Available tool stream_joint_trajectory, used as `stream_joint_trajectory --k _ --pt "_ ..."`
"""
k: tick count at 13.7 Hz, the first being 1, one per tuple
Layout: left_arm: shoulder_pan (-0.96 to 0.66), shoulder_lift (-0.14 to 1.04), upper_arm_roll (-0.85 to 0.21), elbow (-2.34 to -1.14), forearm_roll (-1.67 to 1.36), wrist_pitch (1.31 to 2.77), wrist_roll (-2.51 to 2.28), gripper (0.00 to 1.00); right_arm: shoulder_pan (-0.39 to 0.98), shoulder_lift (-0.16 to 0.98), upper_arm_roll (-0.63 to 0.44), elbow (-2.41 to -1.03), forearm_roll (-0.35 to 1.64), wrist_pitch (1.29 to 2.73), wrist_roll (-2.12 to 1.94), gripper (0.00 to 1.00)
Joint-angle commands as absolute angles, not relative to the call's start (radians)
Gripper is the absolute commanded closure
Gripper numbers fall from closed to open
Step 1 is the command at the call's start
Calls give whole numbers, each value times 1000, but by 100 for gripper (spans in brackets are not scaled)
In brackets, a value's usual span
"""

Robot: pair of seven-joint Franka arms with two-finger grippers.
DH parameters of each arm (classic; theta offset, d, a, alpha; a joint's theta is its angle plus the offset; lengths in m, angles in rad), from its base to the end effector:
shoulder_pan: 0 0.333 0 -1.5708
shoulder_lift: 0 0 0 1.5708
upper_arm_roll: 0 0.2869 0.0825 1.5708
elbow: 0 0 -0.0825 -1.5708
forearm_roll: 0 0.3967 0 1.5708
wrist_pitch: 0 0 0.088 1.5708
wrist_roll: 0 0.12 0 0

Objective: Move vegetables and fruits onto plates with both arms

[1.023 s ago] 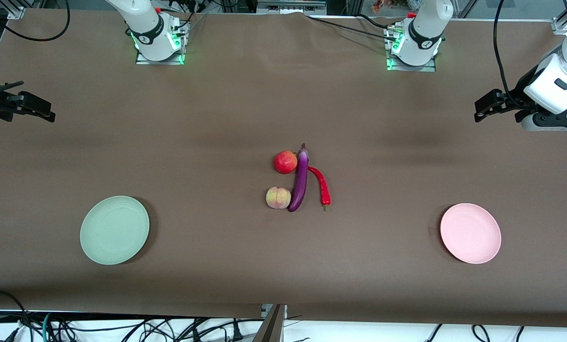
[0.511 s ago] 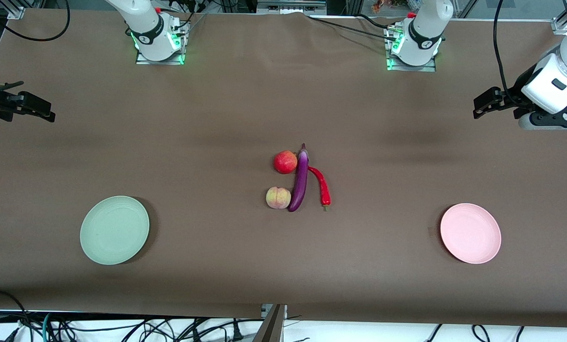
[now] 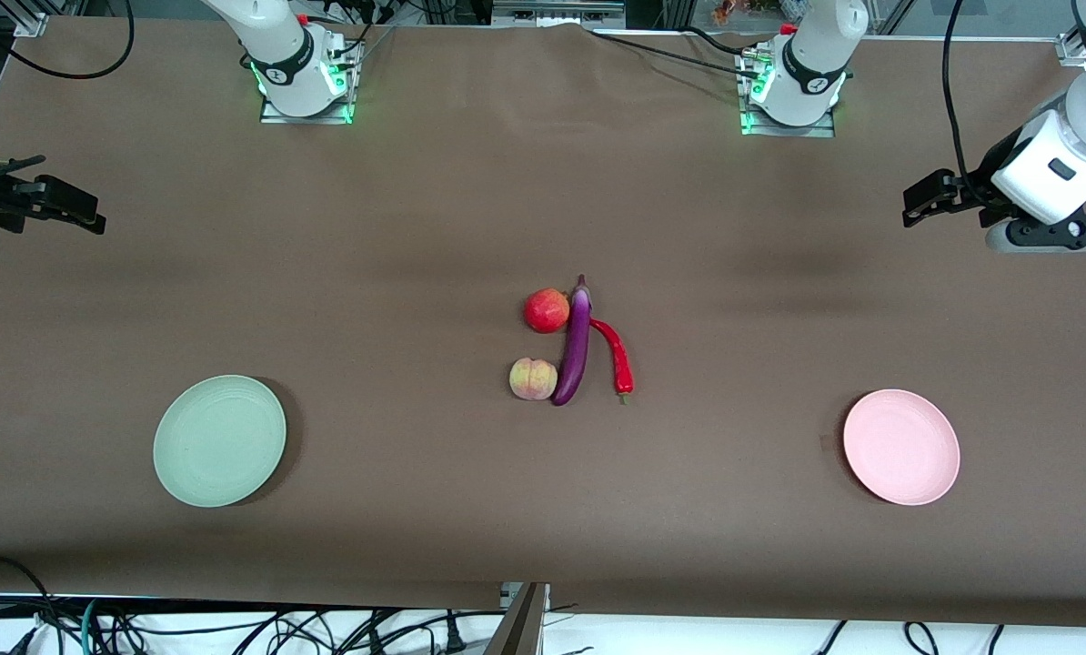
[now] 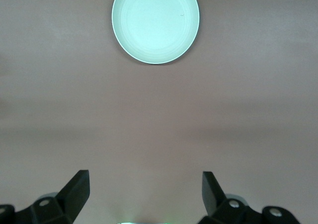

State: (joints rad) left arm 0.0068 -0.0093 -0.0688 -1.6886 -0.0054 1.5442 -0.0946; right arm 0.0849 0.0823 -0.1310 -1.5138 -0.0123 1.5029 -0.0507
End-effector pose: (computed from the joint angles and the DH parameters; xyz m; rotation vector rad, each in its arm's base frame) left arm 0.5531 -0.0351 0.5289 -3.1282 -0.0514 0.2116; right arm 0.5802 -0.0256 0.5573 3.1196 0.0067 -0.1459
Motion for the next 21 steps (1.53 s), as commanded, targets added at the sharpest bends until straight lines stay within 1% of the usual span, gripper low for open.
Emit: stream_joint_trajectory --k 1,3,5,8,11,14,17,19,21 --pt "0 23 -67 -1675 -28 1517 -77 0 74 84 -126 -1499 6 1503 -55 0" --pt "-9 47 -69 -1674 -29 1516 -75 0 77 84 -124 -1499 6 1505 -51 0" --pt "-20 80 -71 -1671 -32 1526 -87 0 84 122 -123 -1499 11 1508 -52 0" --pt "-64 185 -71 -1611 -52 1577 -123 0 112 170 -114 -1503 47 1554 -57 0" --pt "-144 274 -69 -1603 -52 1719 -277 0 170 263 -109 -1494 66 1566 -60 0" --pt "-230 365 -69 -1603 -51 1863 -473 0 221 357 -104 -1447 86 1630 -49 0" --pt "-316 468 -69 -1605 -51 2017 -654 0 238 442 -92 -1447 185 1742 -34 0" --pt "-371 538 -69 -1605 -46 2130 -766 0 279 477 -92 -1447 201 1787 7 0" --pt "-429 621 -67 -1603 -37 2277 -866 0 319 498 -92 -1447 193 1815 60 0"
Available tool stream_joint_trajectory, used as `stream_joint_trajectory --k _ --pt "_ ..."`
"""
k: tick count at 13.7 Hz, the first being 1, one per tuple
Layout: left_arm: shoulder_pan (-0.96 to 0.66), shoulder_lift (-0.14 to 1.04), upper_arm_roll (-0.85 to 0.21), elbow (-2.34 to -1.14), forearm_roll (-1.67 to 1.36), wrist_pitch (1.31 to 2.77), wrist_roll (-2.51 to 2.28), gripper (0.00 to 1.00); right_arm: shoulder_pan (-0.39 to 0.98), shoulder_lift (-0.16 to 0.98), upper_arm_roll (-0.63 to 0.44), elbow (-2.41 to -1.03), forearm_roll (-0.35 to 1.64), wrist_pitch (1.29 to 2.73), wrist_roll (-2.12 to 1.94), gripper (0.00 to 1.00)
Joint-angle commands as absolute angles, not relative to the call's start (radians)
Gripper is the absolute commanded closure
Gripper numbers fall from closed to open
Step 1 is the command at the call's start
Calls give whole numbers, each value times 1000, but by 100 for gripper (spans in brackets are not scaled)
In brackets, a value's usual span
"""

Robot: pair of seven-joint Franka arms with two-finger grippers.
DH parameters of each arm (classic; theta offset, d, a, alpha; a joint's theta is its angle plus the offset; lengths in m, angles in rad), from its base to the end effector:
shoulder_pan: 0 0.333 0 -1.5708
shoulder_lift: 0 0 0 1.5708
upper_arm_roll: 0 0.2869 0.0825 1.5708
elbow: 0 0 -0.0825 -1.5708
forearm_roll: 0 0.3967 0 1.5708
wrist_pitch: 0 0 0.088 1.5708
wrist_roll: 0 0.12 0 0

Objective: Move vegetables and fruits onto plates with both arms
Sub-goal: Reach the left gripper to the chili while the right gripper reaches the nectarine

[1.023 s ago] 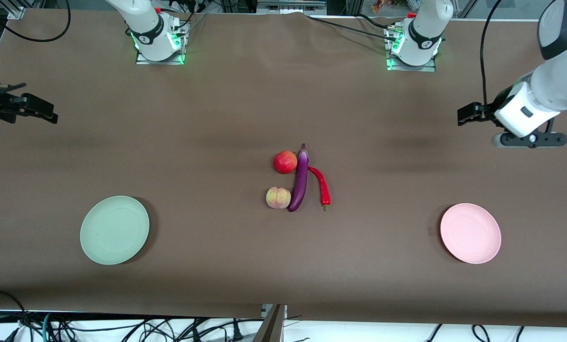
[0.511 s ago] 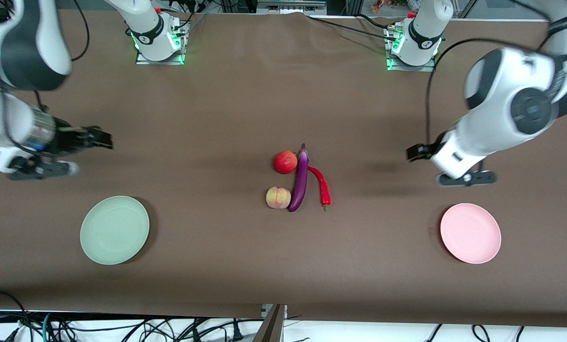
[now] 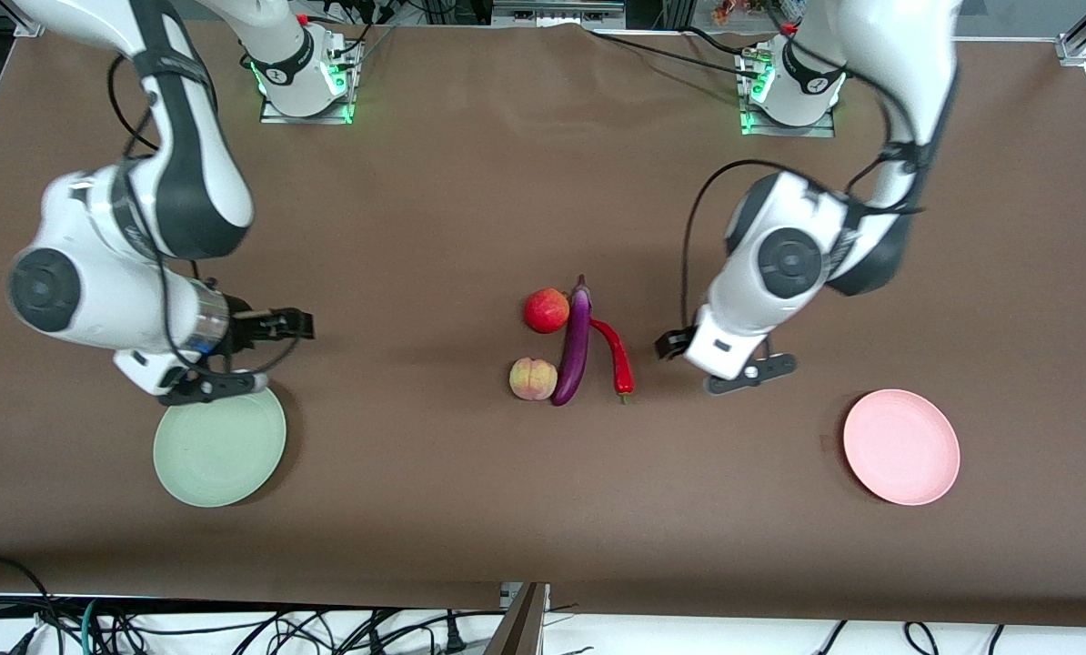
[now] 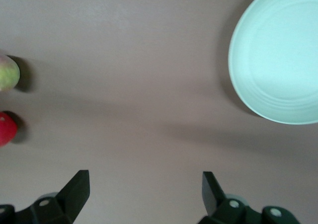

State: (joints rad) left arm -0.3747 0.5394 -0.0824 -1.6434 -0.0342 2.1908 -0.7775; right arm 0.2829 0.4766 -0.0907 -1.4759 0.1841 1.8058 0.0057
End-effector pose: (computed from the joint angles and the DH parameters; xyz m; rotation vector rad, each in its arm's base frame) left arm 0.6110 -0.2970 0.2583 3.0309 0.5390 -0.0506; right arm 0.6565 0.1533 0.3492 -3.0068 -0.2072 0.2366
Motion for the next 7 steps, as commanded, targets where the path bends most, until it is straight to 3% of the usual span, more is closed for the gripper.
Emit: stream_joint_trajectory --k 1,6,7 --pt "-446 652 -66 -1605 -35 2331 -911 0 327 509 -92 -1447 198 1822 73 0" --pt "-492 732 -58 -1611 77 2397 -934 1 379 540 -92 -1450 201 1864 100 0" --pt "-497 742 -58 -1611 77 2413 -934 6 391 546 -92 -1450 201 1873 121 0"
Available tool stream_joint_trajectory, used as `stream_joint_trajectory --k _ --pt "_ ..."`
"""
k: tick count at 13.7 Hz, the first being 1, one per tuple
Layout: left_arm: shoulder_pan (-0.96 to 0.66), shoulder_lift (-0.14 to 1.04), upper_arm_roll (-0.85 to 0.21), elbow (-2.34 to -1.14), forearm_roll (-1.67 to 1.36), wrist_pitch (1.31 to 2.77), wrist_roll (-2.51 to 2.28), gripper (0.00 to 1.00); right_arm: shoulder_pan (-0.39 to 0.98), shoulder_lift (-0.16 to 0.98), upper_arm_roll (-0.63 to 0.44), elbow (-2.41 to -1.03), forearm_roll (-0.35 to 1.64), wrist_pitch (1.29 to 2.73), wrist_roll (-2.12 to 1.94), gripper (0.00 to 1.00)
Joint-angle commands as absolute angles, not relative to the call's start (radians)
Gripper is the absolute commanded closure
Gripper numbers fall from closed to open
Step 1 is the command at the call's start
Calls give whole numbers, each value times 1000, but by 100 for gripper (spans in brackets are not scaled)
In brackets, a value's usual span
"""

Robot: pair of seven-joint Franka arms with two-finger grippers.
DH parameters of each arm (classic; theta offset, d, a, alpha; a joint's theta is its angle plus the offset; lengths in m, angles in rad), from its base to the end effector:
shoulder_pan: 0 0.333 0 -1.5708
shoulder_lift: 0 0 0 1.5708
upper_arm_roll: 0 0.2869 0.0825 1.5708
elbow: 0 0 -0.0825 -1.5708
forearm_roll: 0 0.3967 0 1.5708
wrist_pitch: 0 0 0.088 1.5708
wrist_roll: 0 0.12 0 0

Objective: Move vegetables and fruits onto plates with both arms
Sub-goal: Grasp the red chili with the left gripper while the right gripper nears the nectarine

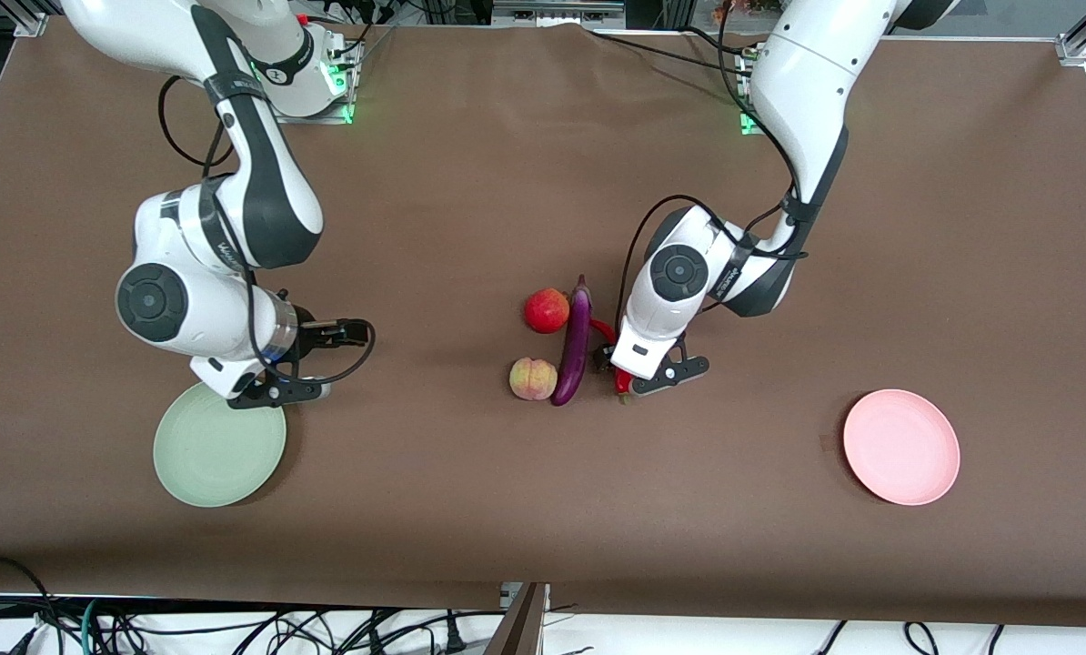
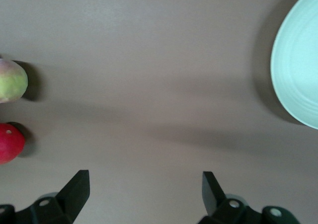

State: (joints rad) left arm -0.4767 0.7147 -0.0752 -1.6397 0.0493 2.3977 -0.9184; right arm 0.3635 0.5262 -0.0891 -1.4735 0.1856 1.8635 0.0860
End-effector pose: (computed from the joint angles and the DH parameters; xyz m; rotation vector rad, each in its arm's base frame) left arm 0.5841 -0.3540 0.1591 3.0524 0.5404 0.0373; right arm 0.6498 0.2080 0.3207 -3.0236 -0.1996 0.2342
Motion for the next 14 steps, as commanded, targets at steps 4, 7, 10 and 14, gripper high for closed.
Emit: stream_joint_trajectory --k 4,7,10,14 --pt "-509 762 -60 -1609 84 2418 -931 52 475 571 -92 -1450 201 1896 222 0" --pt "-520 770 -58 -1608 86 2415 -914 84 552 595 -92 -1450 199 1950 302 0" --pt "-512 721 -20 -1606 113 2341 -897 95 615 630 -92 -1450 201 1996 366 0" --pt "-476 612 107 -1597 195 2183 -688 97 696 670 -92 -1451 202 2068 446 0"
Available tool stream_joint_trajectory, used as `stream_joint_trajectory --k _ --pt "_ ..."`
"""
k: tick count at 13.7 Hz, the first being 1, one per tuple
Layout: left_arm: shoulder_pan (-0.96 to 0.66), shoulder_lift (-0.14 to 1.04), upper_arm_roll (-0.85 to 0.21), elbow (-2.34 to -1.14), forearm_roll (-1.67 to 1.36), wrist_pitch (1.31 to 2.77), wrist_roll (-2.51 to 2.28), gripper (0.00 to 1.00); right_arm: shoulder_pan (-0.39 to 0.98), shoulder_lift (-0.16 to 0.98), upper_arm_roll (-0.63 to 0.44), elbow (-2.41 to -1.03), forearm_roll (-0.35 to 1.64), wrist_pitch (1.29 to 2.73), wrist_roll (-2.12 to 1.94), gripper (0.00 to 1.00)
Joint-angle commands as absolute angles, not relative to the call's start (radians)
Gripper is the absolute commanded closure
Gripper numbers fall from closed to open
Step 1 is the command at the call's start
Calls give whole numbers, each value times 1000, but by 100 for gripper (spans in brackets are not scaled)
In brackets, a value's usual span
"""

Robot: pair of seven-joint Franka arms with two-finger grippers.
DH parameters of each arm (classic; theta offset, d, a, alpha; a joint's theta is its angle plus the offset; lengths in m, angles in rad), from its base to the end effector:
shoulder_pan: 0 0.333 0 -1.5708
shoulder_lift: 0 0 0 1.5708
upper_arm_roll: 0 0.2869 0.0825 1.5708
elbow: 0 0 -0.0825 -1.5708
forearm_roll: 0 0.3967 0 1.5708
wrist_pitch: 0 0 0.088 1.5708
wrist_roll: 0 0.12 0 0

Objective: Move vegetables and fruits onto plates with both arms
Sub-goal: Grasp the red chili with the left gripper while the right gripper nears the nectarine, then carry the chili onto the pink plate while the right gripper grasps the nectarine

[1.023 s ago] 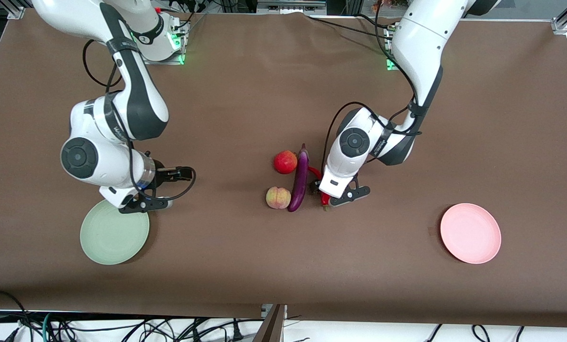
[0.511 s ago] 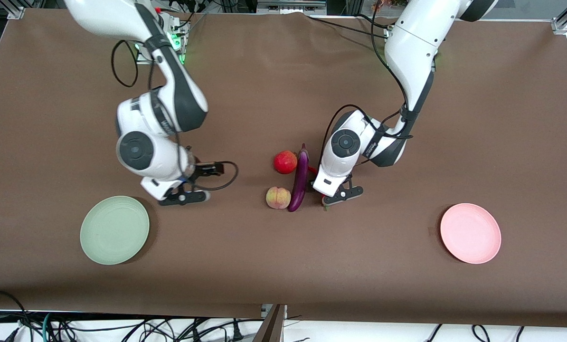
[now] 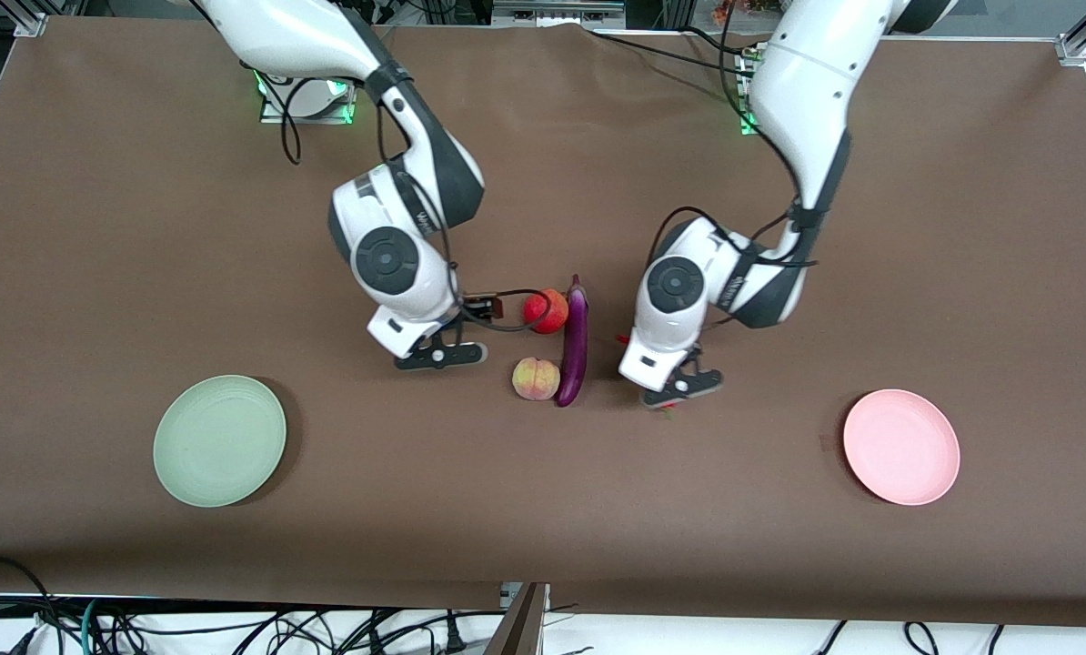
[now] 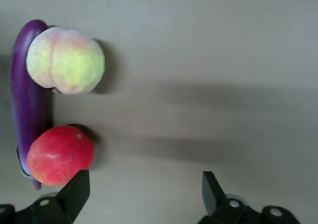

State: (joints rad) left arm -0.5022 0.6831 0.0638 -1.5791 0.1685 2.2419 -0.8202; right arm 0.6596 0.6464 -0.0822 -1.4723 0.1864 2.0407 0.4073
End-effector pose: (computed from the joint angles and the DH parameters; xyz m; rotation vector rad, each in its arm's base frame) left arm 0.6252 -0.2905 0.1938 -2.9631 -0.3897 -0.1266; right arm 0.5749 0.3984 0.2512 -3.0687 -0.1443 0.1834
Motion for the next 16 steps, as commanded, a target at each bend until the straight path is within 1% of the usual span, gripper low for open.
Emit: stream_joint_trajectory --k 1,3,6,9,12,16 --pt "-435 597 113 -1598 196 2169 -592 97 715 682 -92 -1451 202 2089 472 0" --pt "-338 580 114 -1595 196 2155 -383 96 748 699 -92 -1451 202 2120 538 0" --pt "-188 586 115 -1582 202 2169 -88 96 793 733 -92 -1451 202 2175 635 0" --pt "-40 672 112 -1487 192 2192 131 96 816 758 -92 -1451 202 2218 670 0" --pt "3 728 112 -1479 193 2305 170 96 837 767 -92 -1450 204 2221 675 1" --pt "18 776 112 -1476 201 2373 172 95 839 772 -91 -1448 207 2255 699 1"
